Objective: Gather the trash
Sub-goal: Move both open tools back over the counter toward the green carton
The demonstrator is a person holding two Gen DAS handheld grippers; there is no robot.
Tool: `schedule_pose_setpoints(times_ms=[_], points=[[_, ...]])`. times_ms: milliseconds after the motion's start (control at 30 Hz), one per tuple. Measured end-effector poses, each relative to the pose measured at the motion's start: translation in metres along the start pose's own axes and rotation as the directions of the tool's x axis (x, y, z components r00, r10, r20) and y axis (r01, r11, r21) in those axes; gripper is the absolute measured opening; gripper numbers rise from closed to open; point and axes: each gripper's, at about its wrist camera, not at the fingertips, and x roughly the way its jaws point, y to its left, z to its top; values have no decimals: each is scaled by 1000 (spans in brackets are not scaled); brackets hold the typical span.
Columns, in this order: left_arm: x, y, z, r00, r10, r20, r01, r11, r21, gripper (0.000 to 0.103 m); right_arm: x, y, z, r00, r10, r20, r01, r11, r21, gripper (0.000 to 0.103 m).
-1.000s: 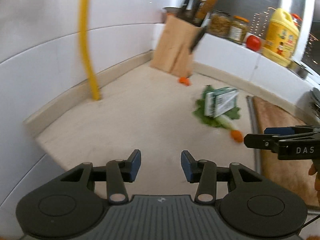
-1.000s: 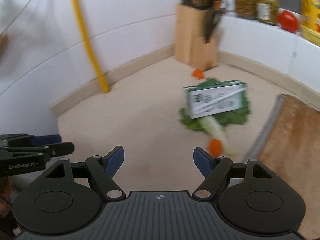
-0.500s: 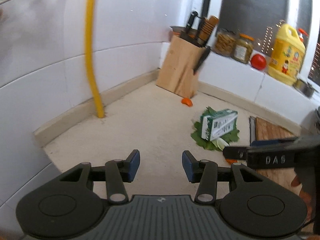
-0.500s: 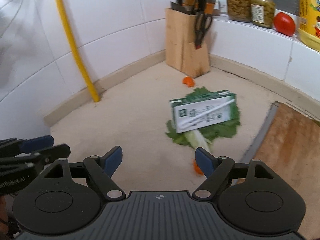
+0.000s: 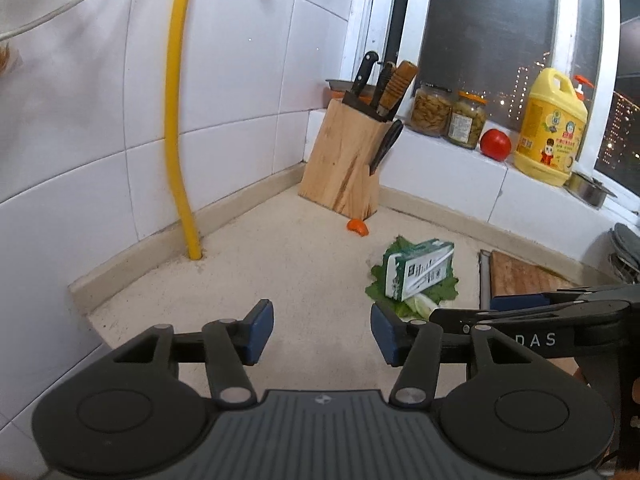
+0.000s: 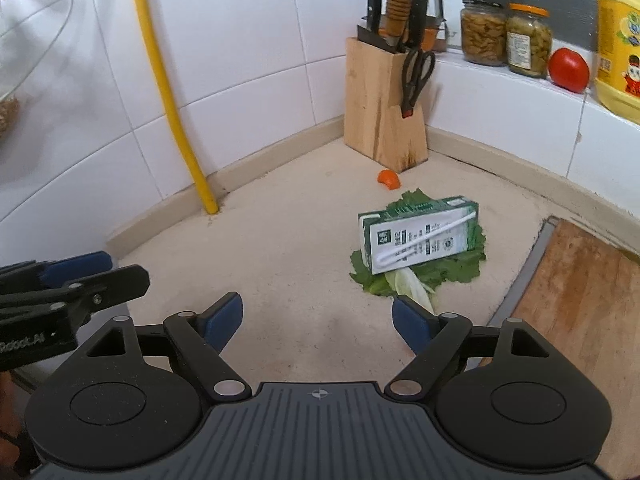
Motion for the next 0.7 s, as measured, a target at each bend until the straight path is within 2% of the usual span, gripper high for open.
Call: schedule_pose_setpoints(times_ms=[200,467,700], points=[[-10,13,-4,1000,7,2,-7,1000,-10,48,5,15,-7,999,15,-36,-14,1000,16,87],[-25,19,-1,999,-14,50,14,1000,6,50,-10,39,-7,1000,0,7,0,1000,-22,87],[-21,12,0,997,-54,48,52,998,42,51,-20,43,-10,999,-27,30,28,999,-23,87]])
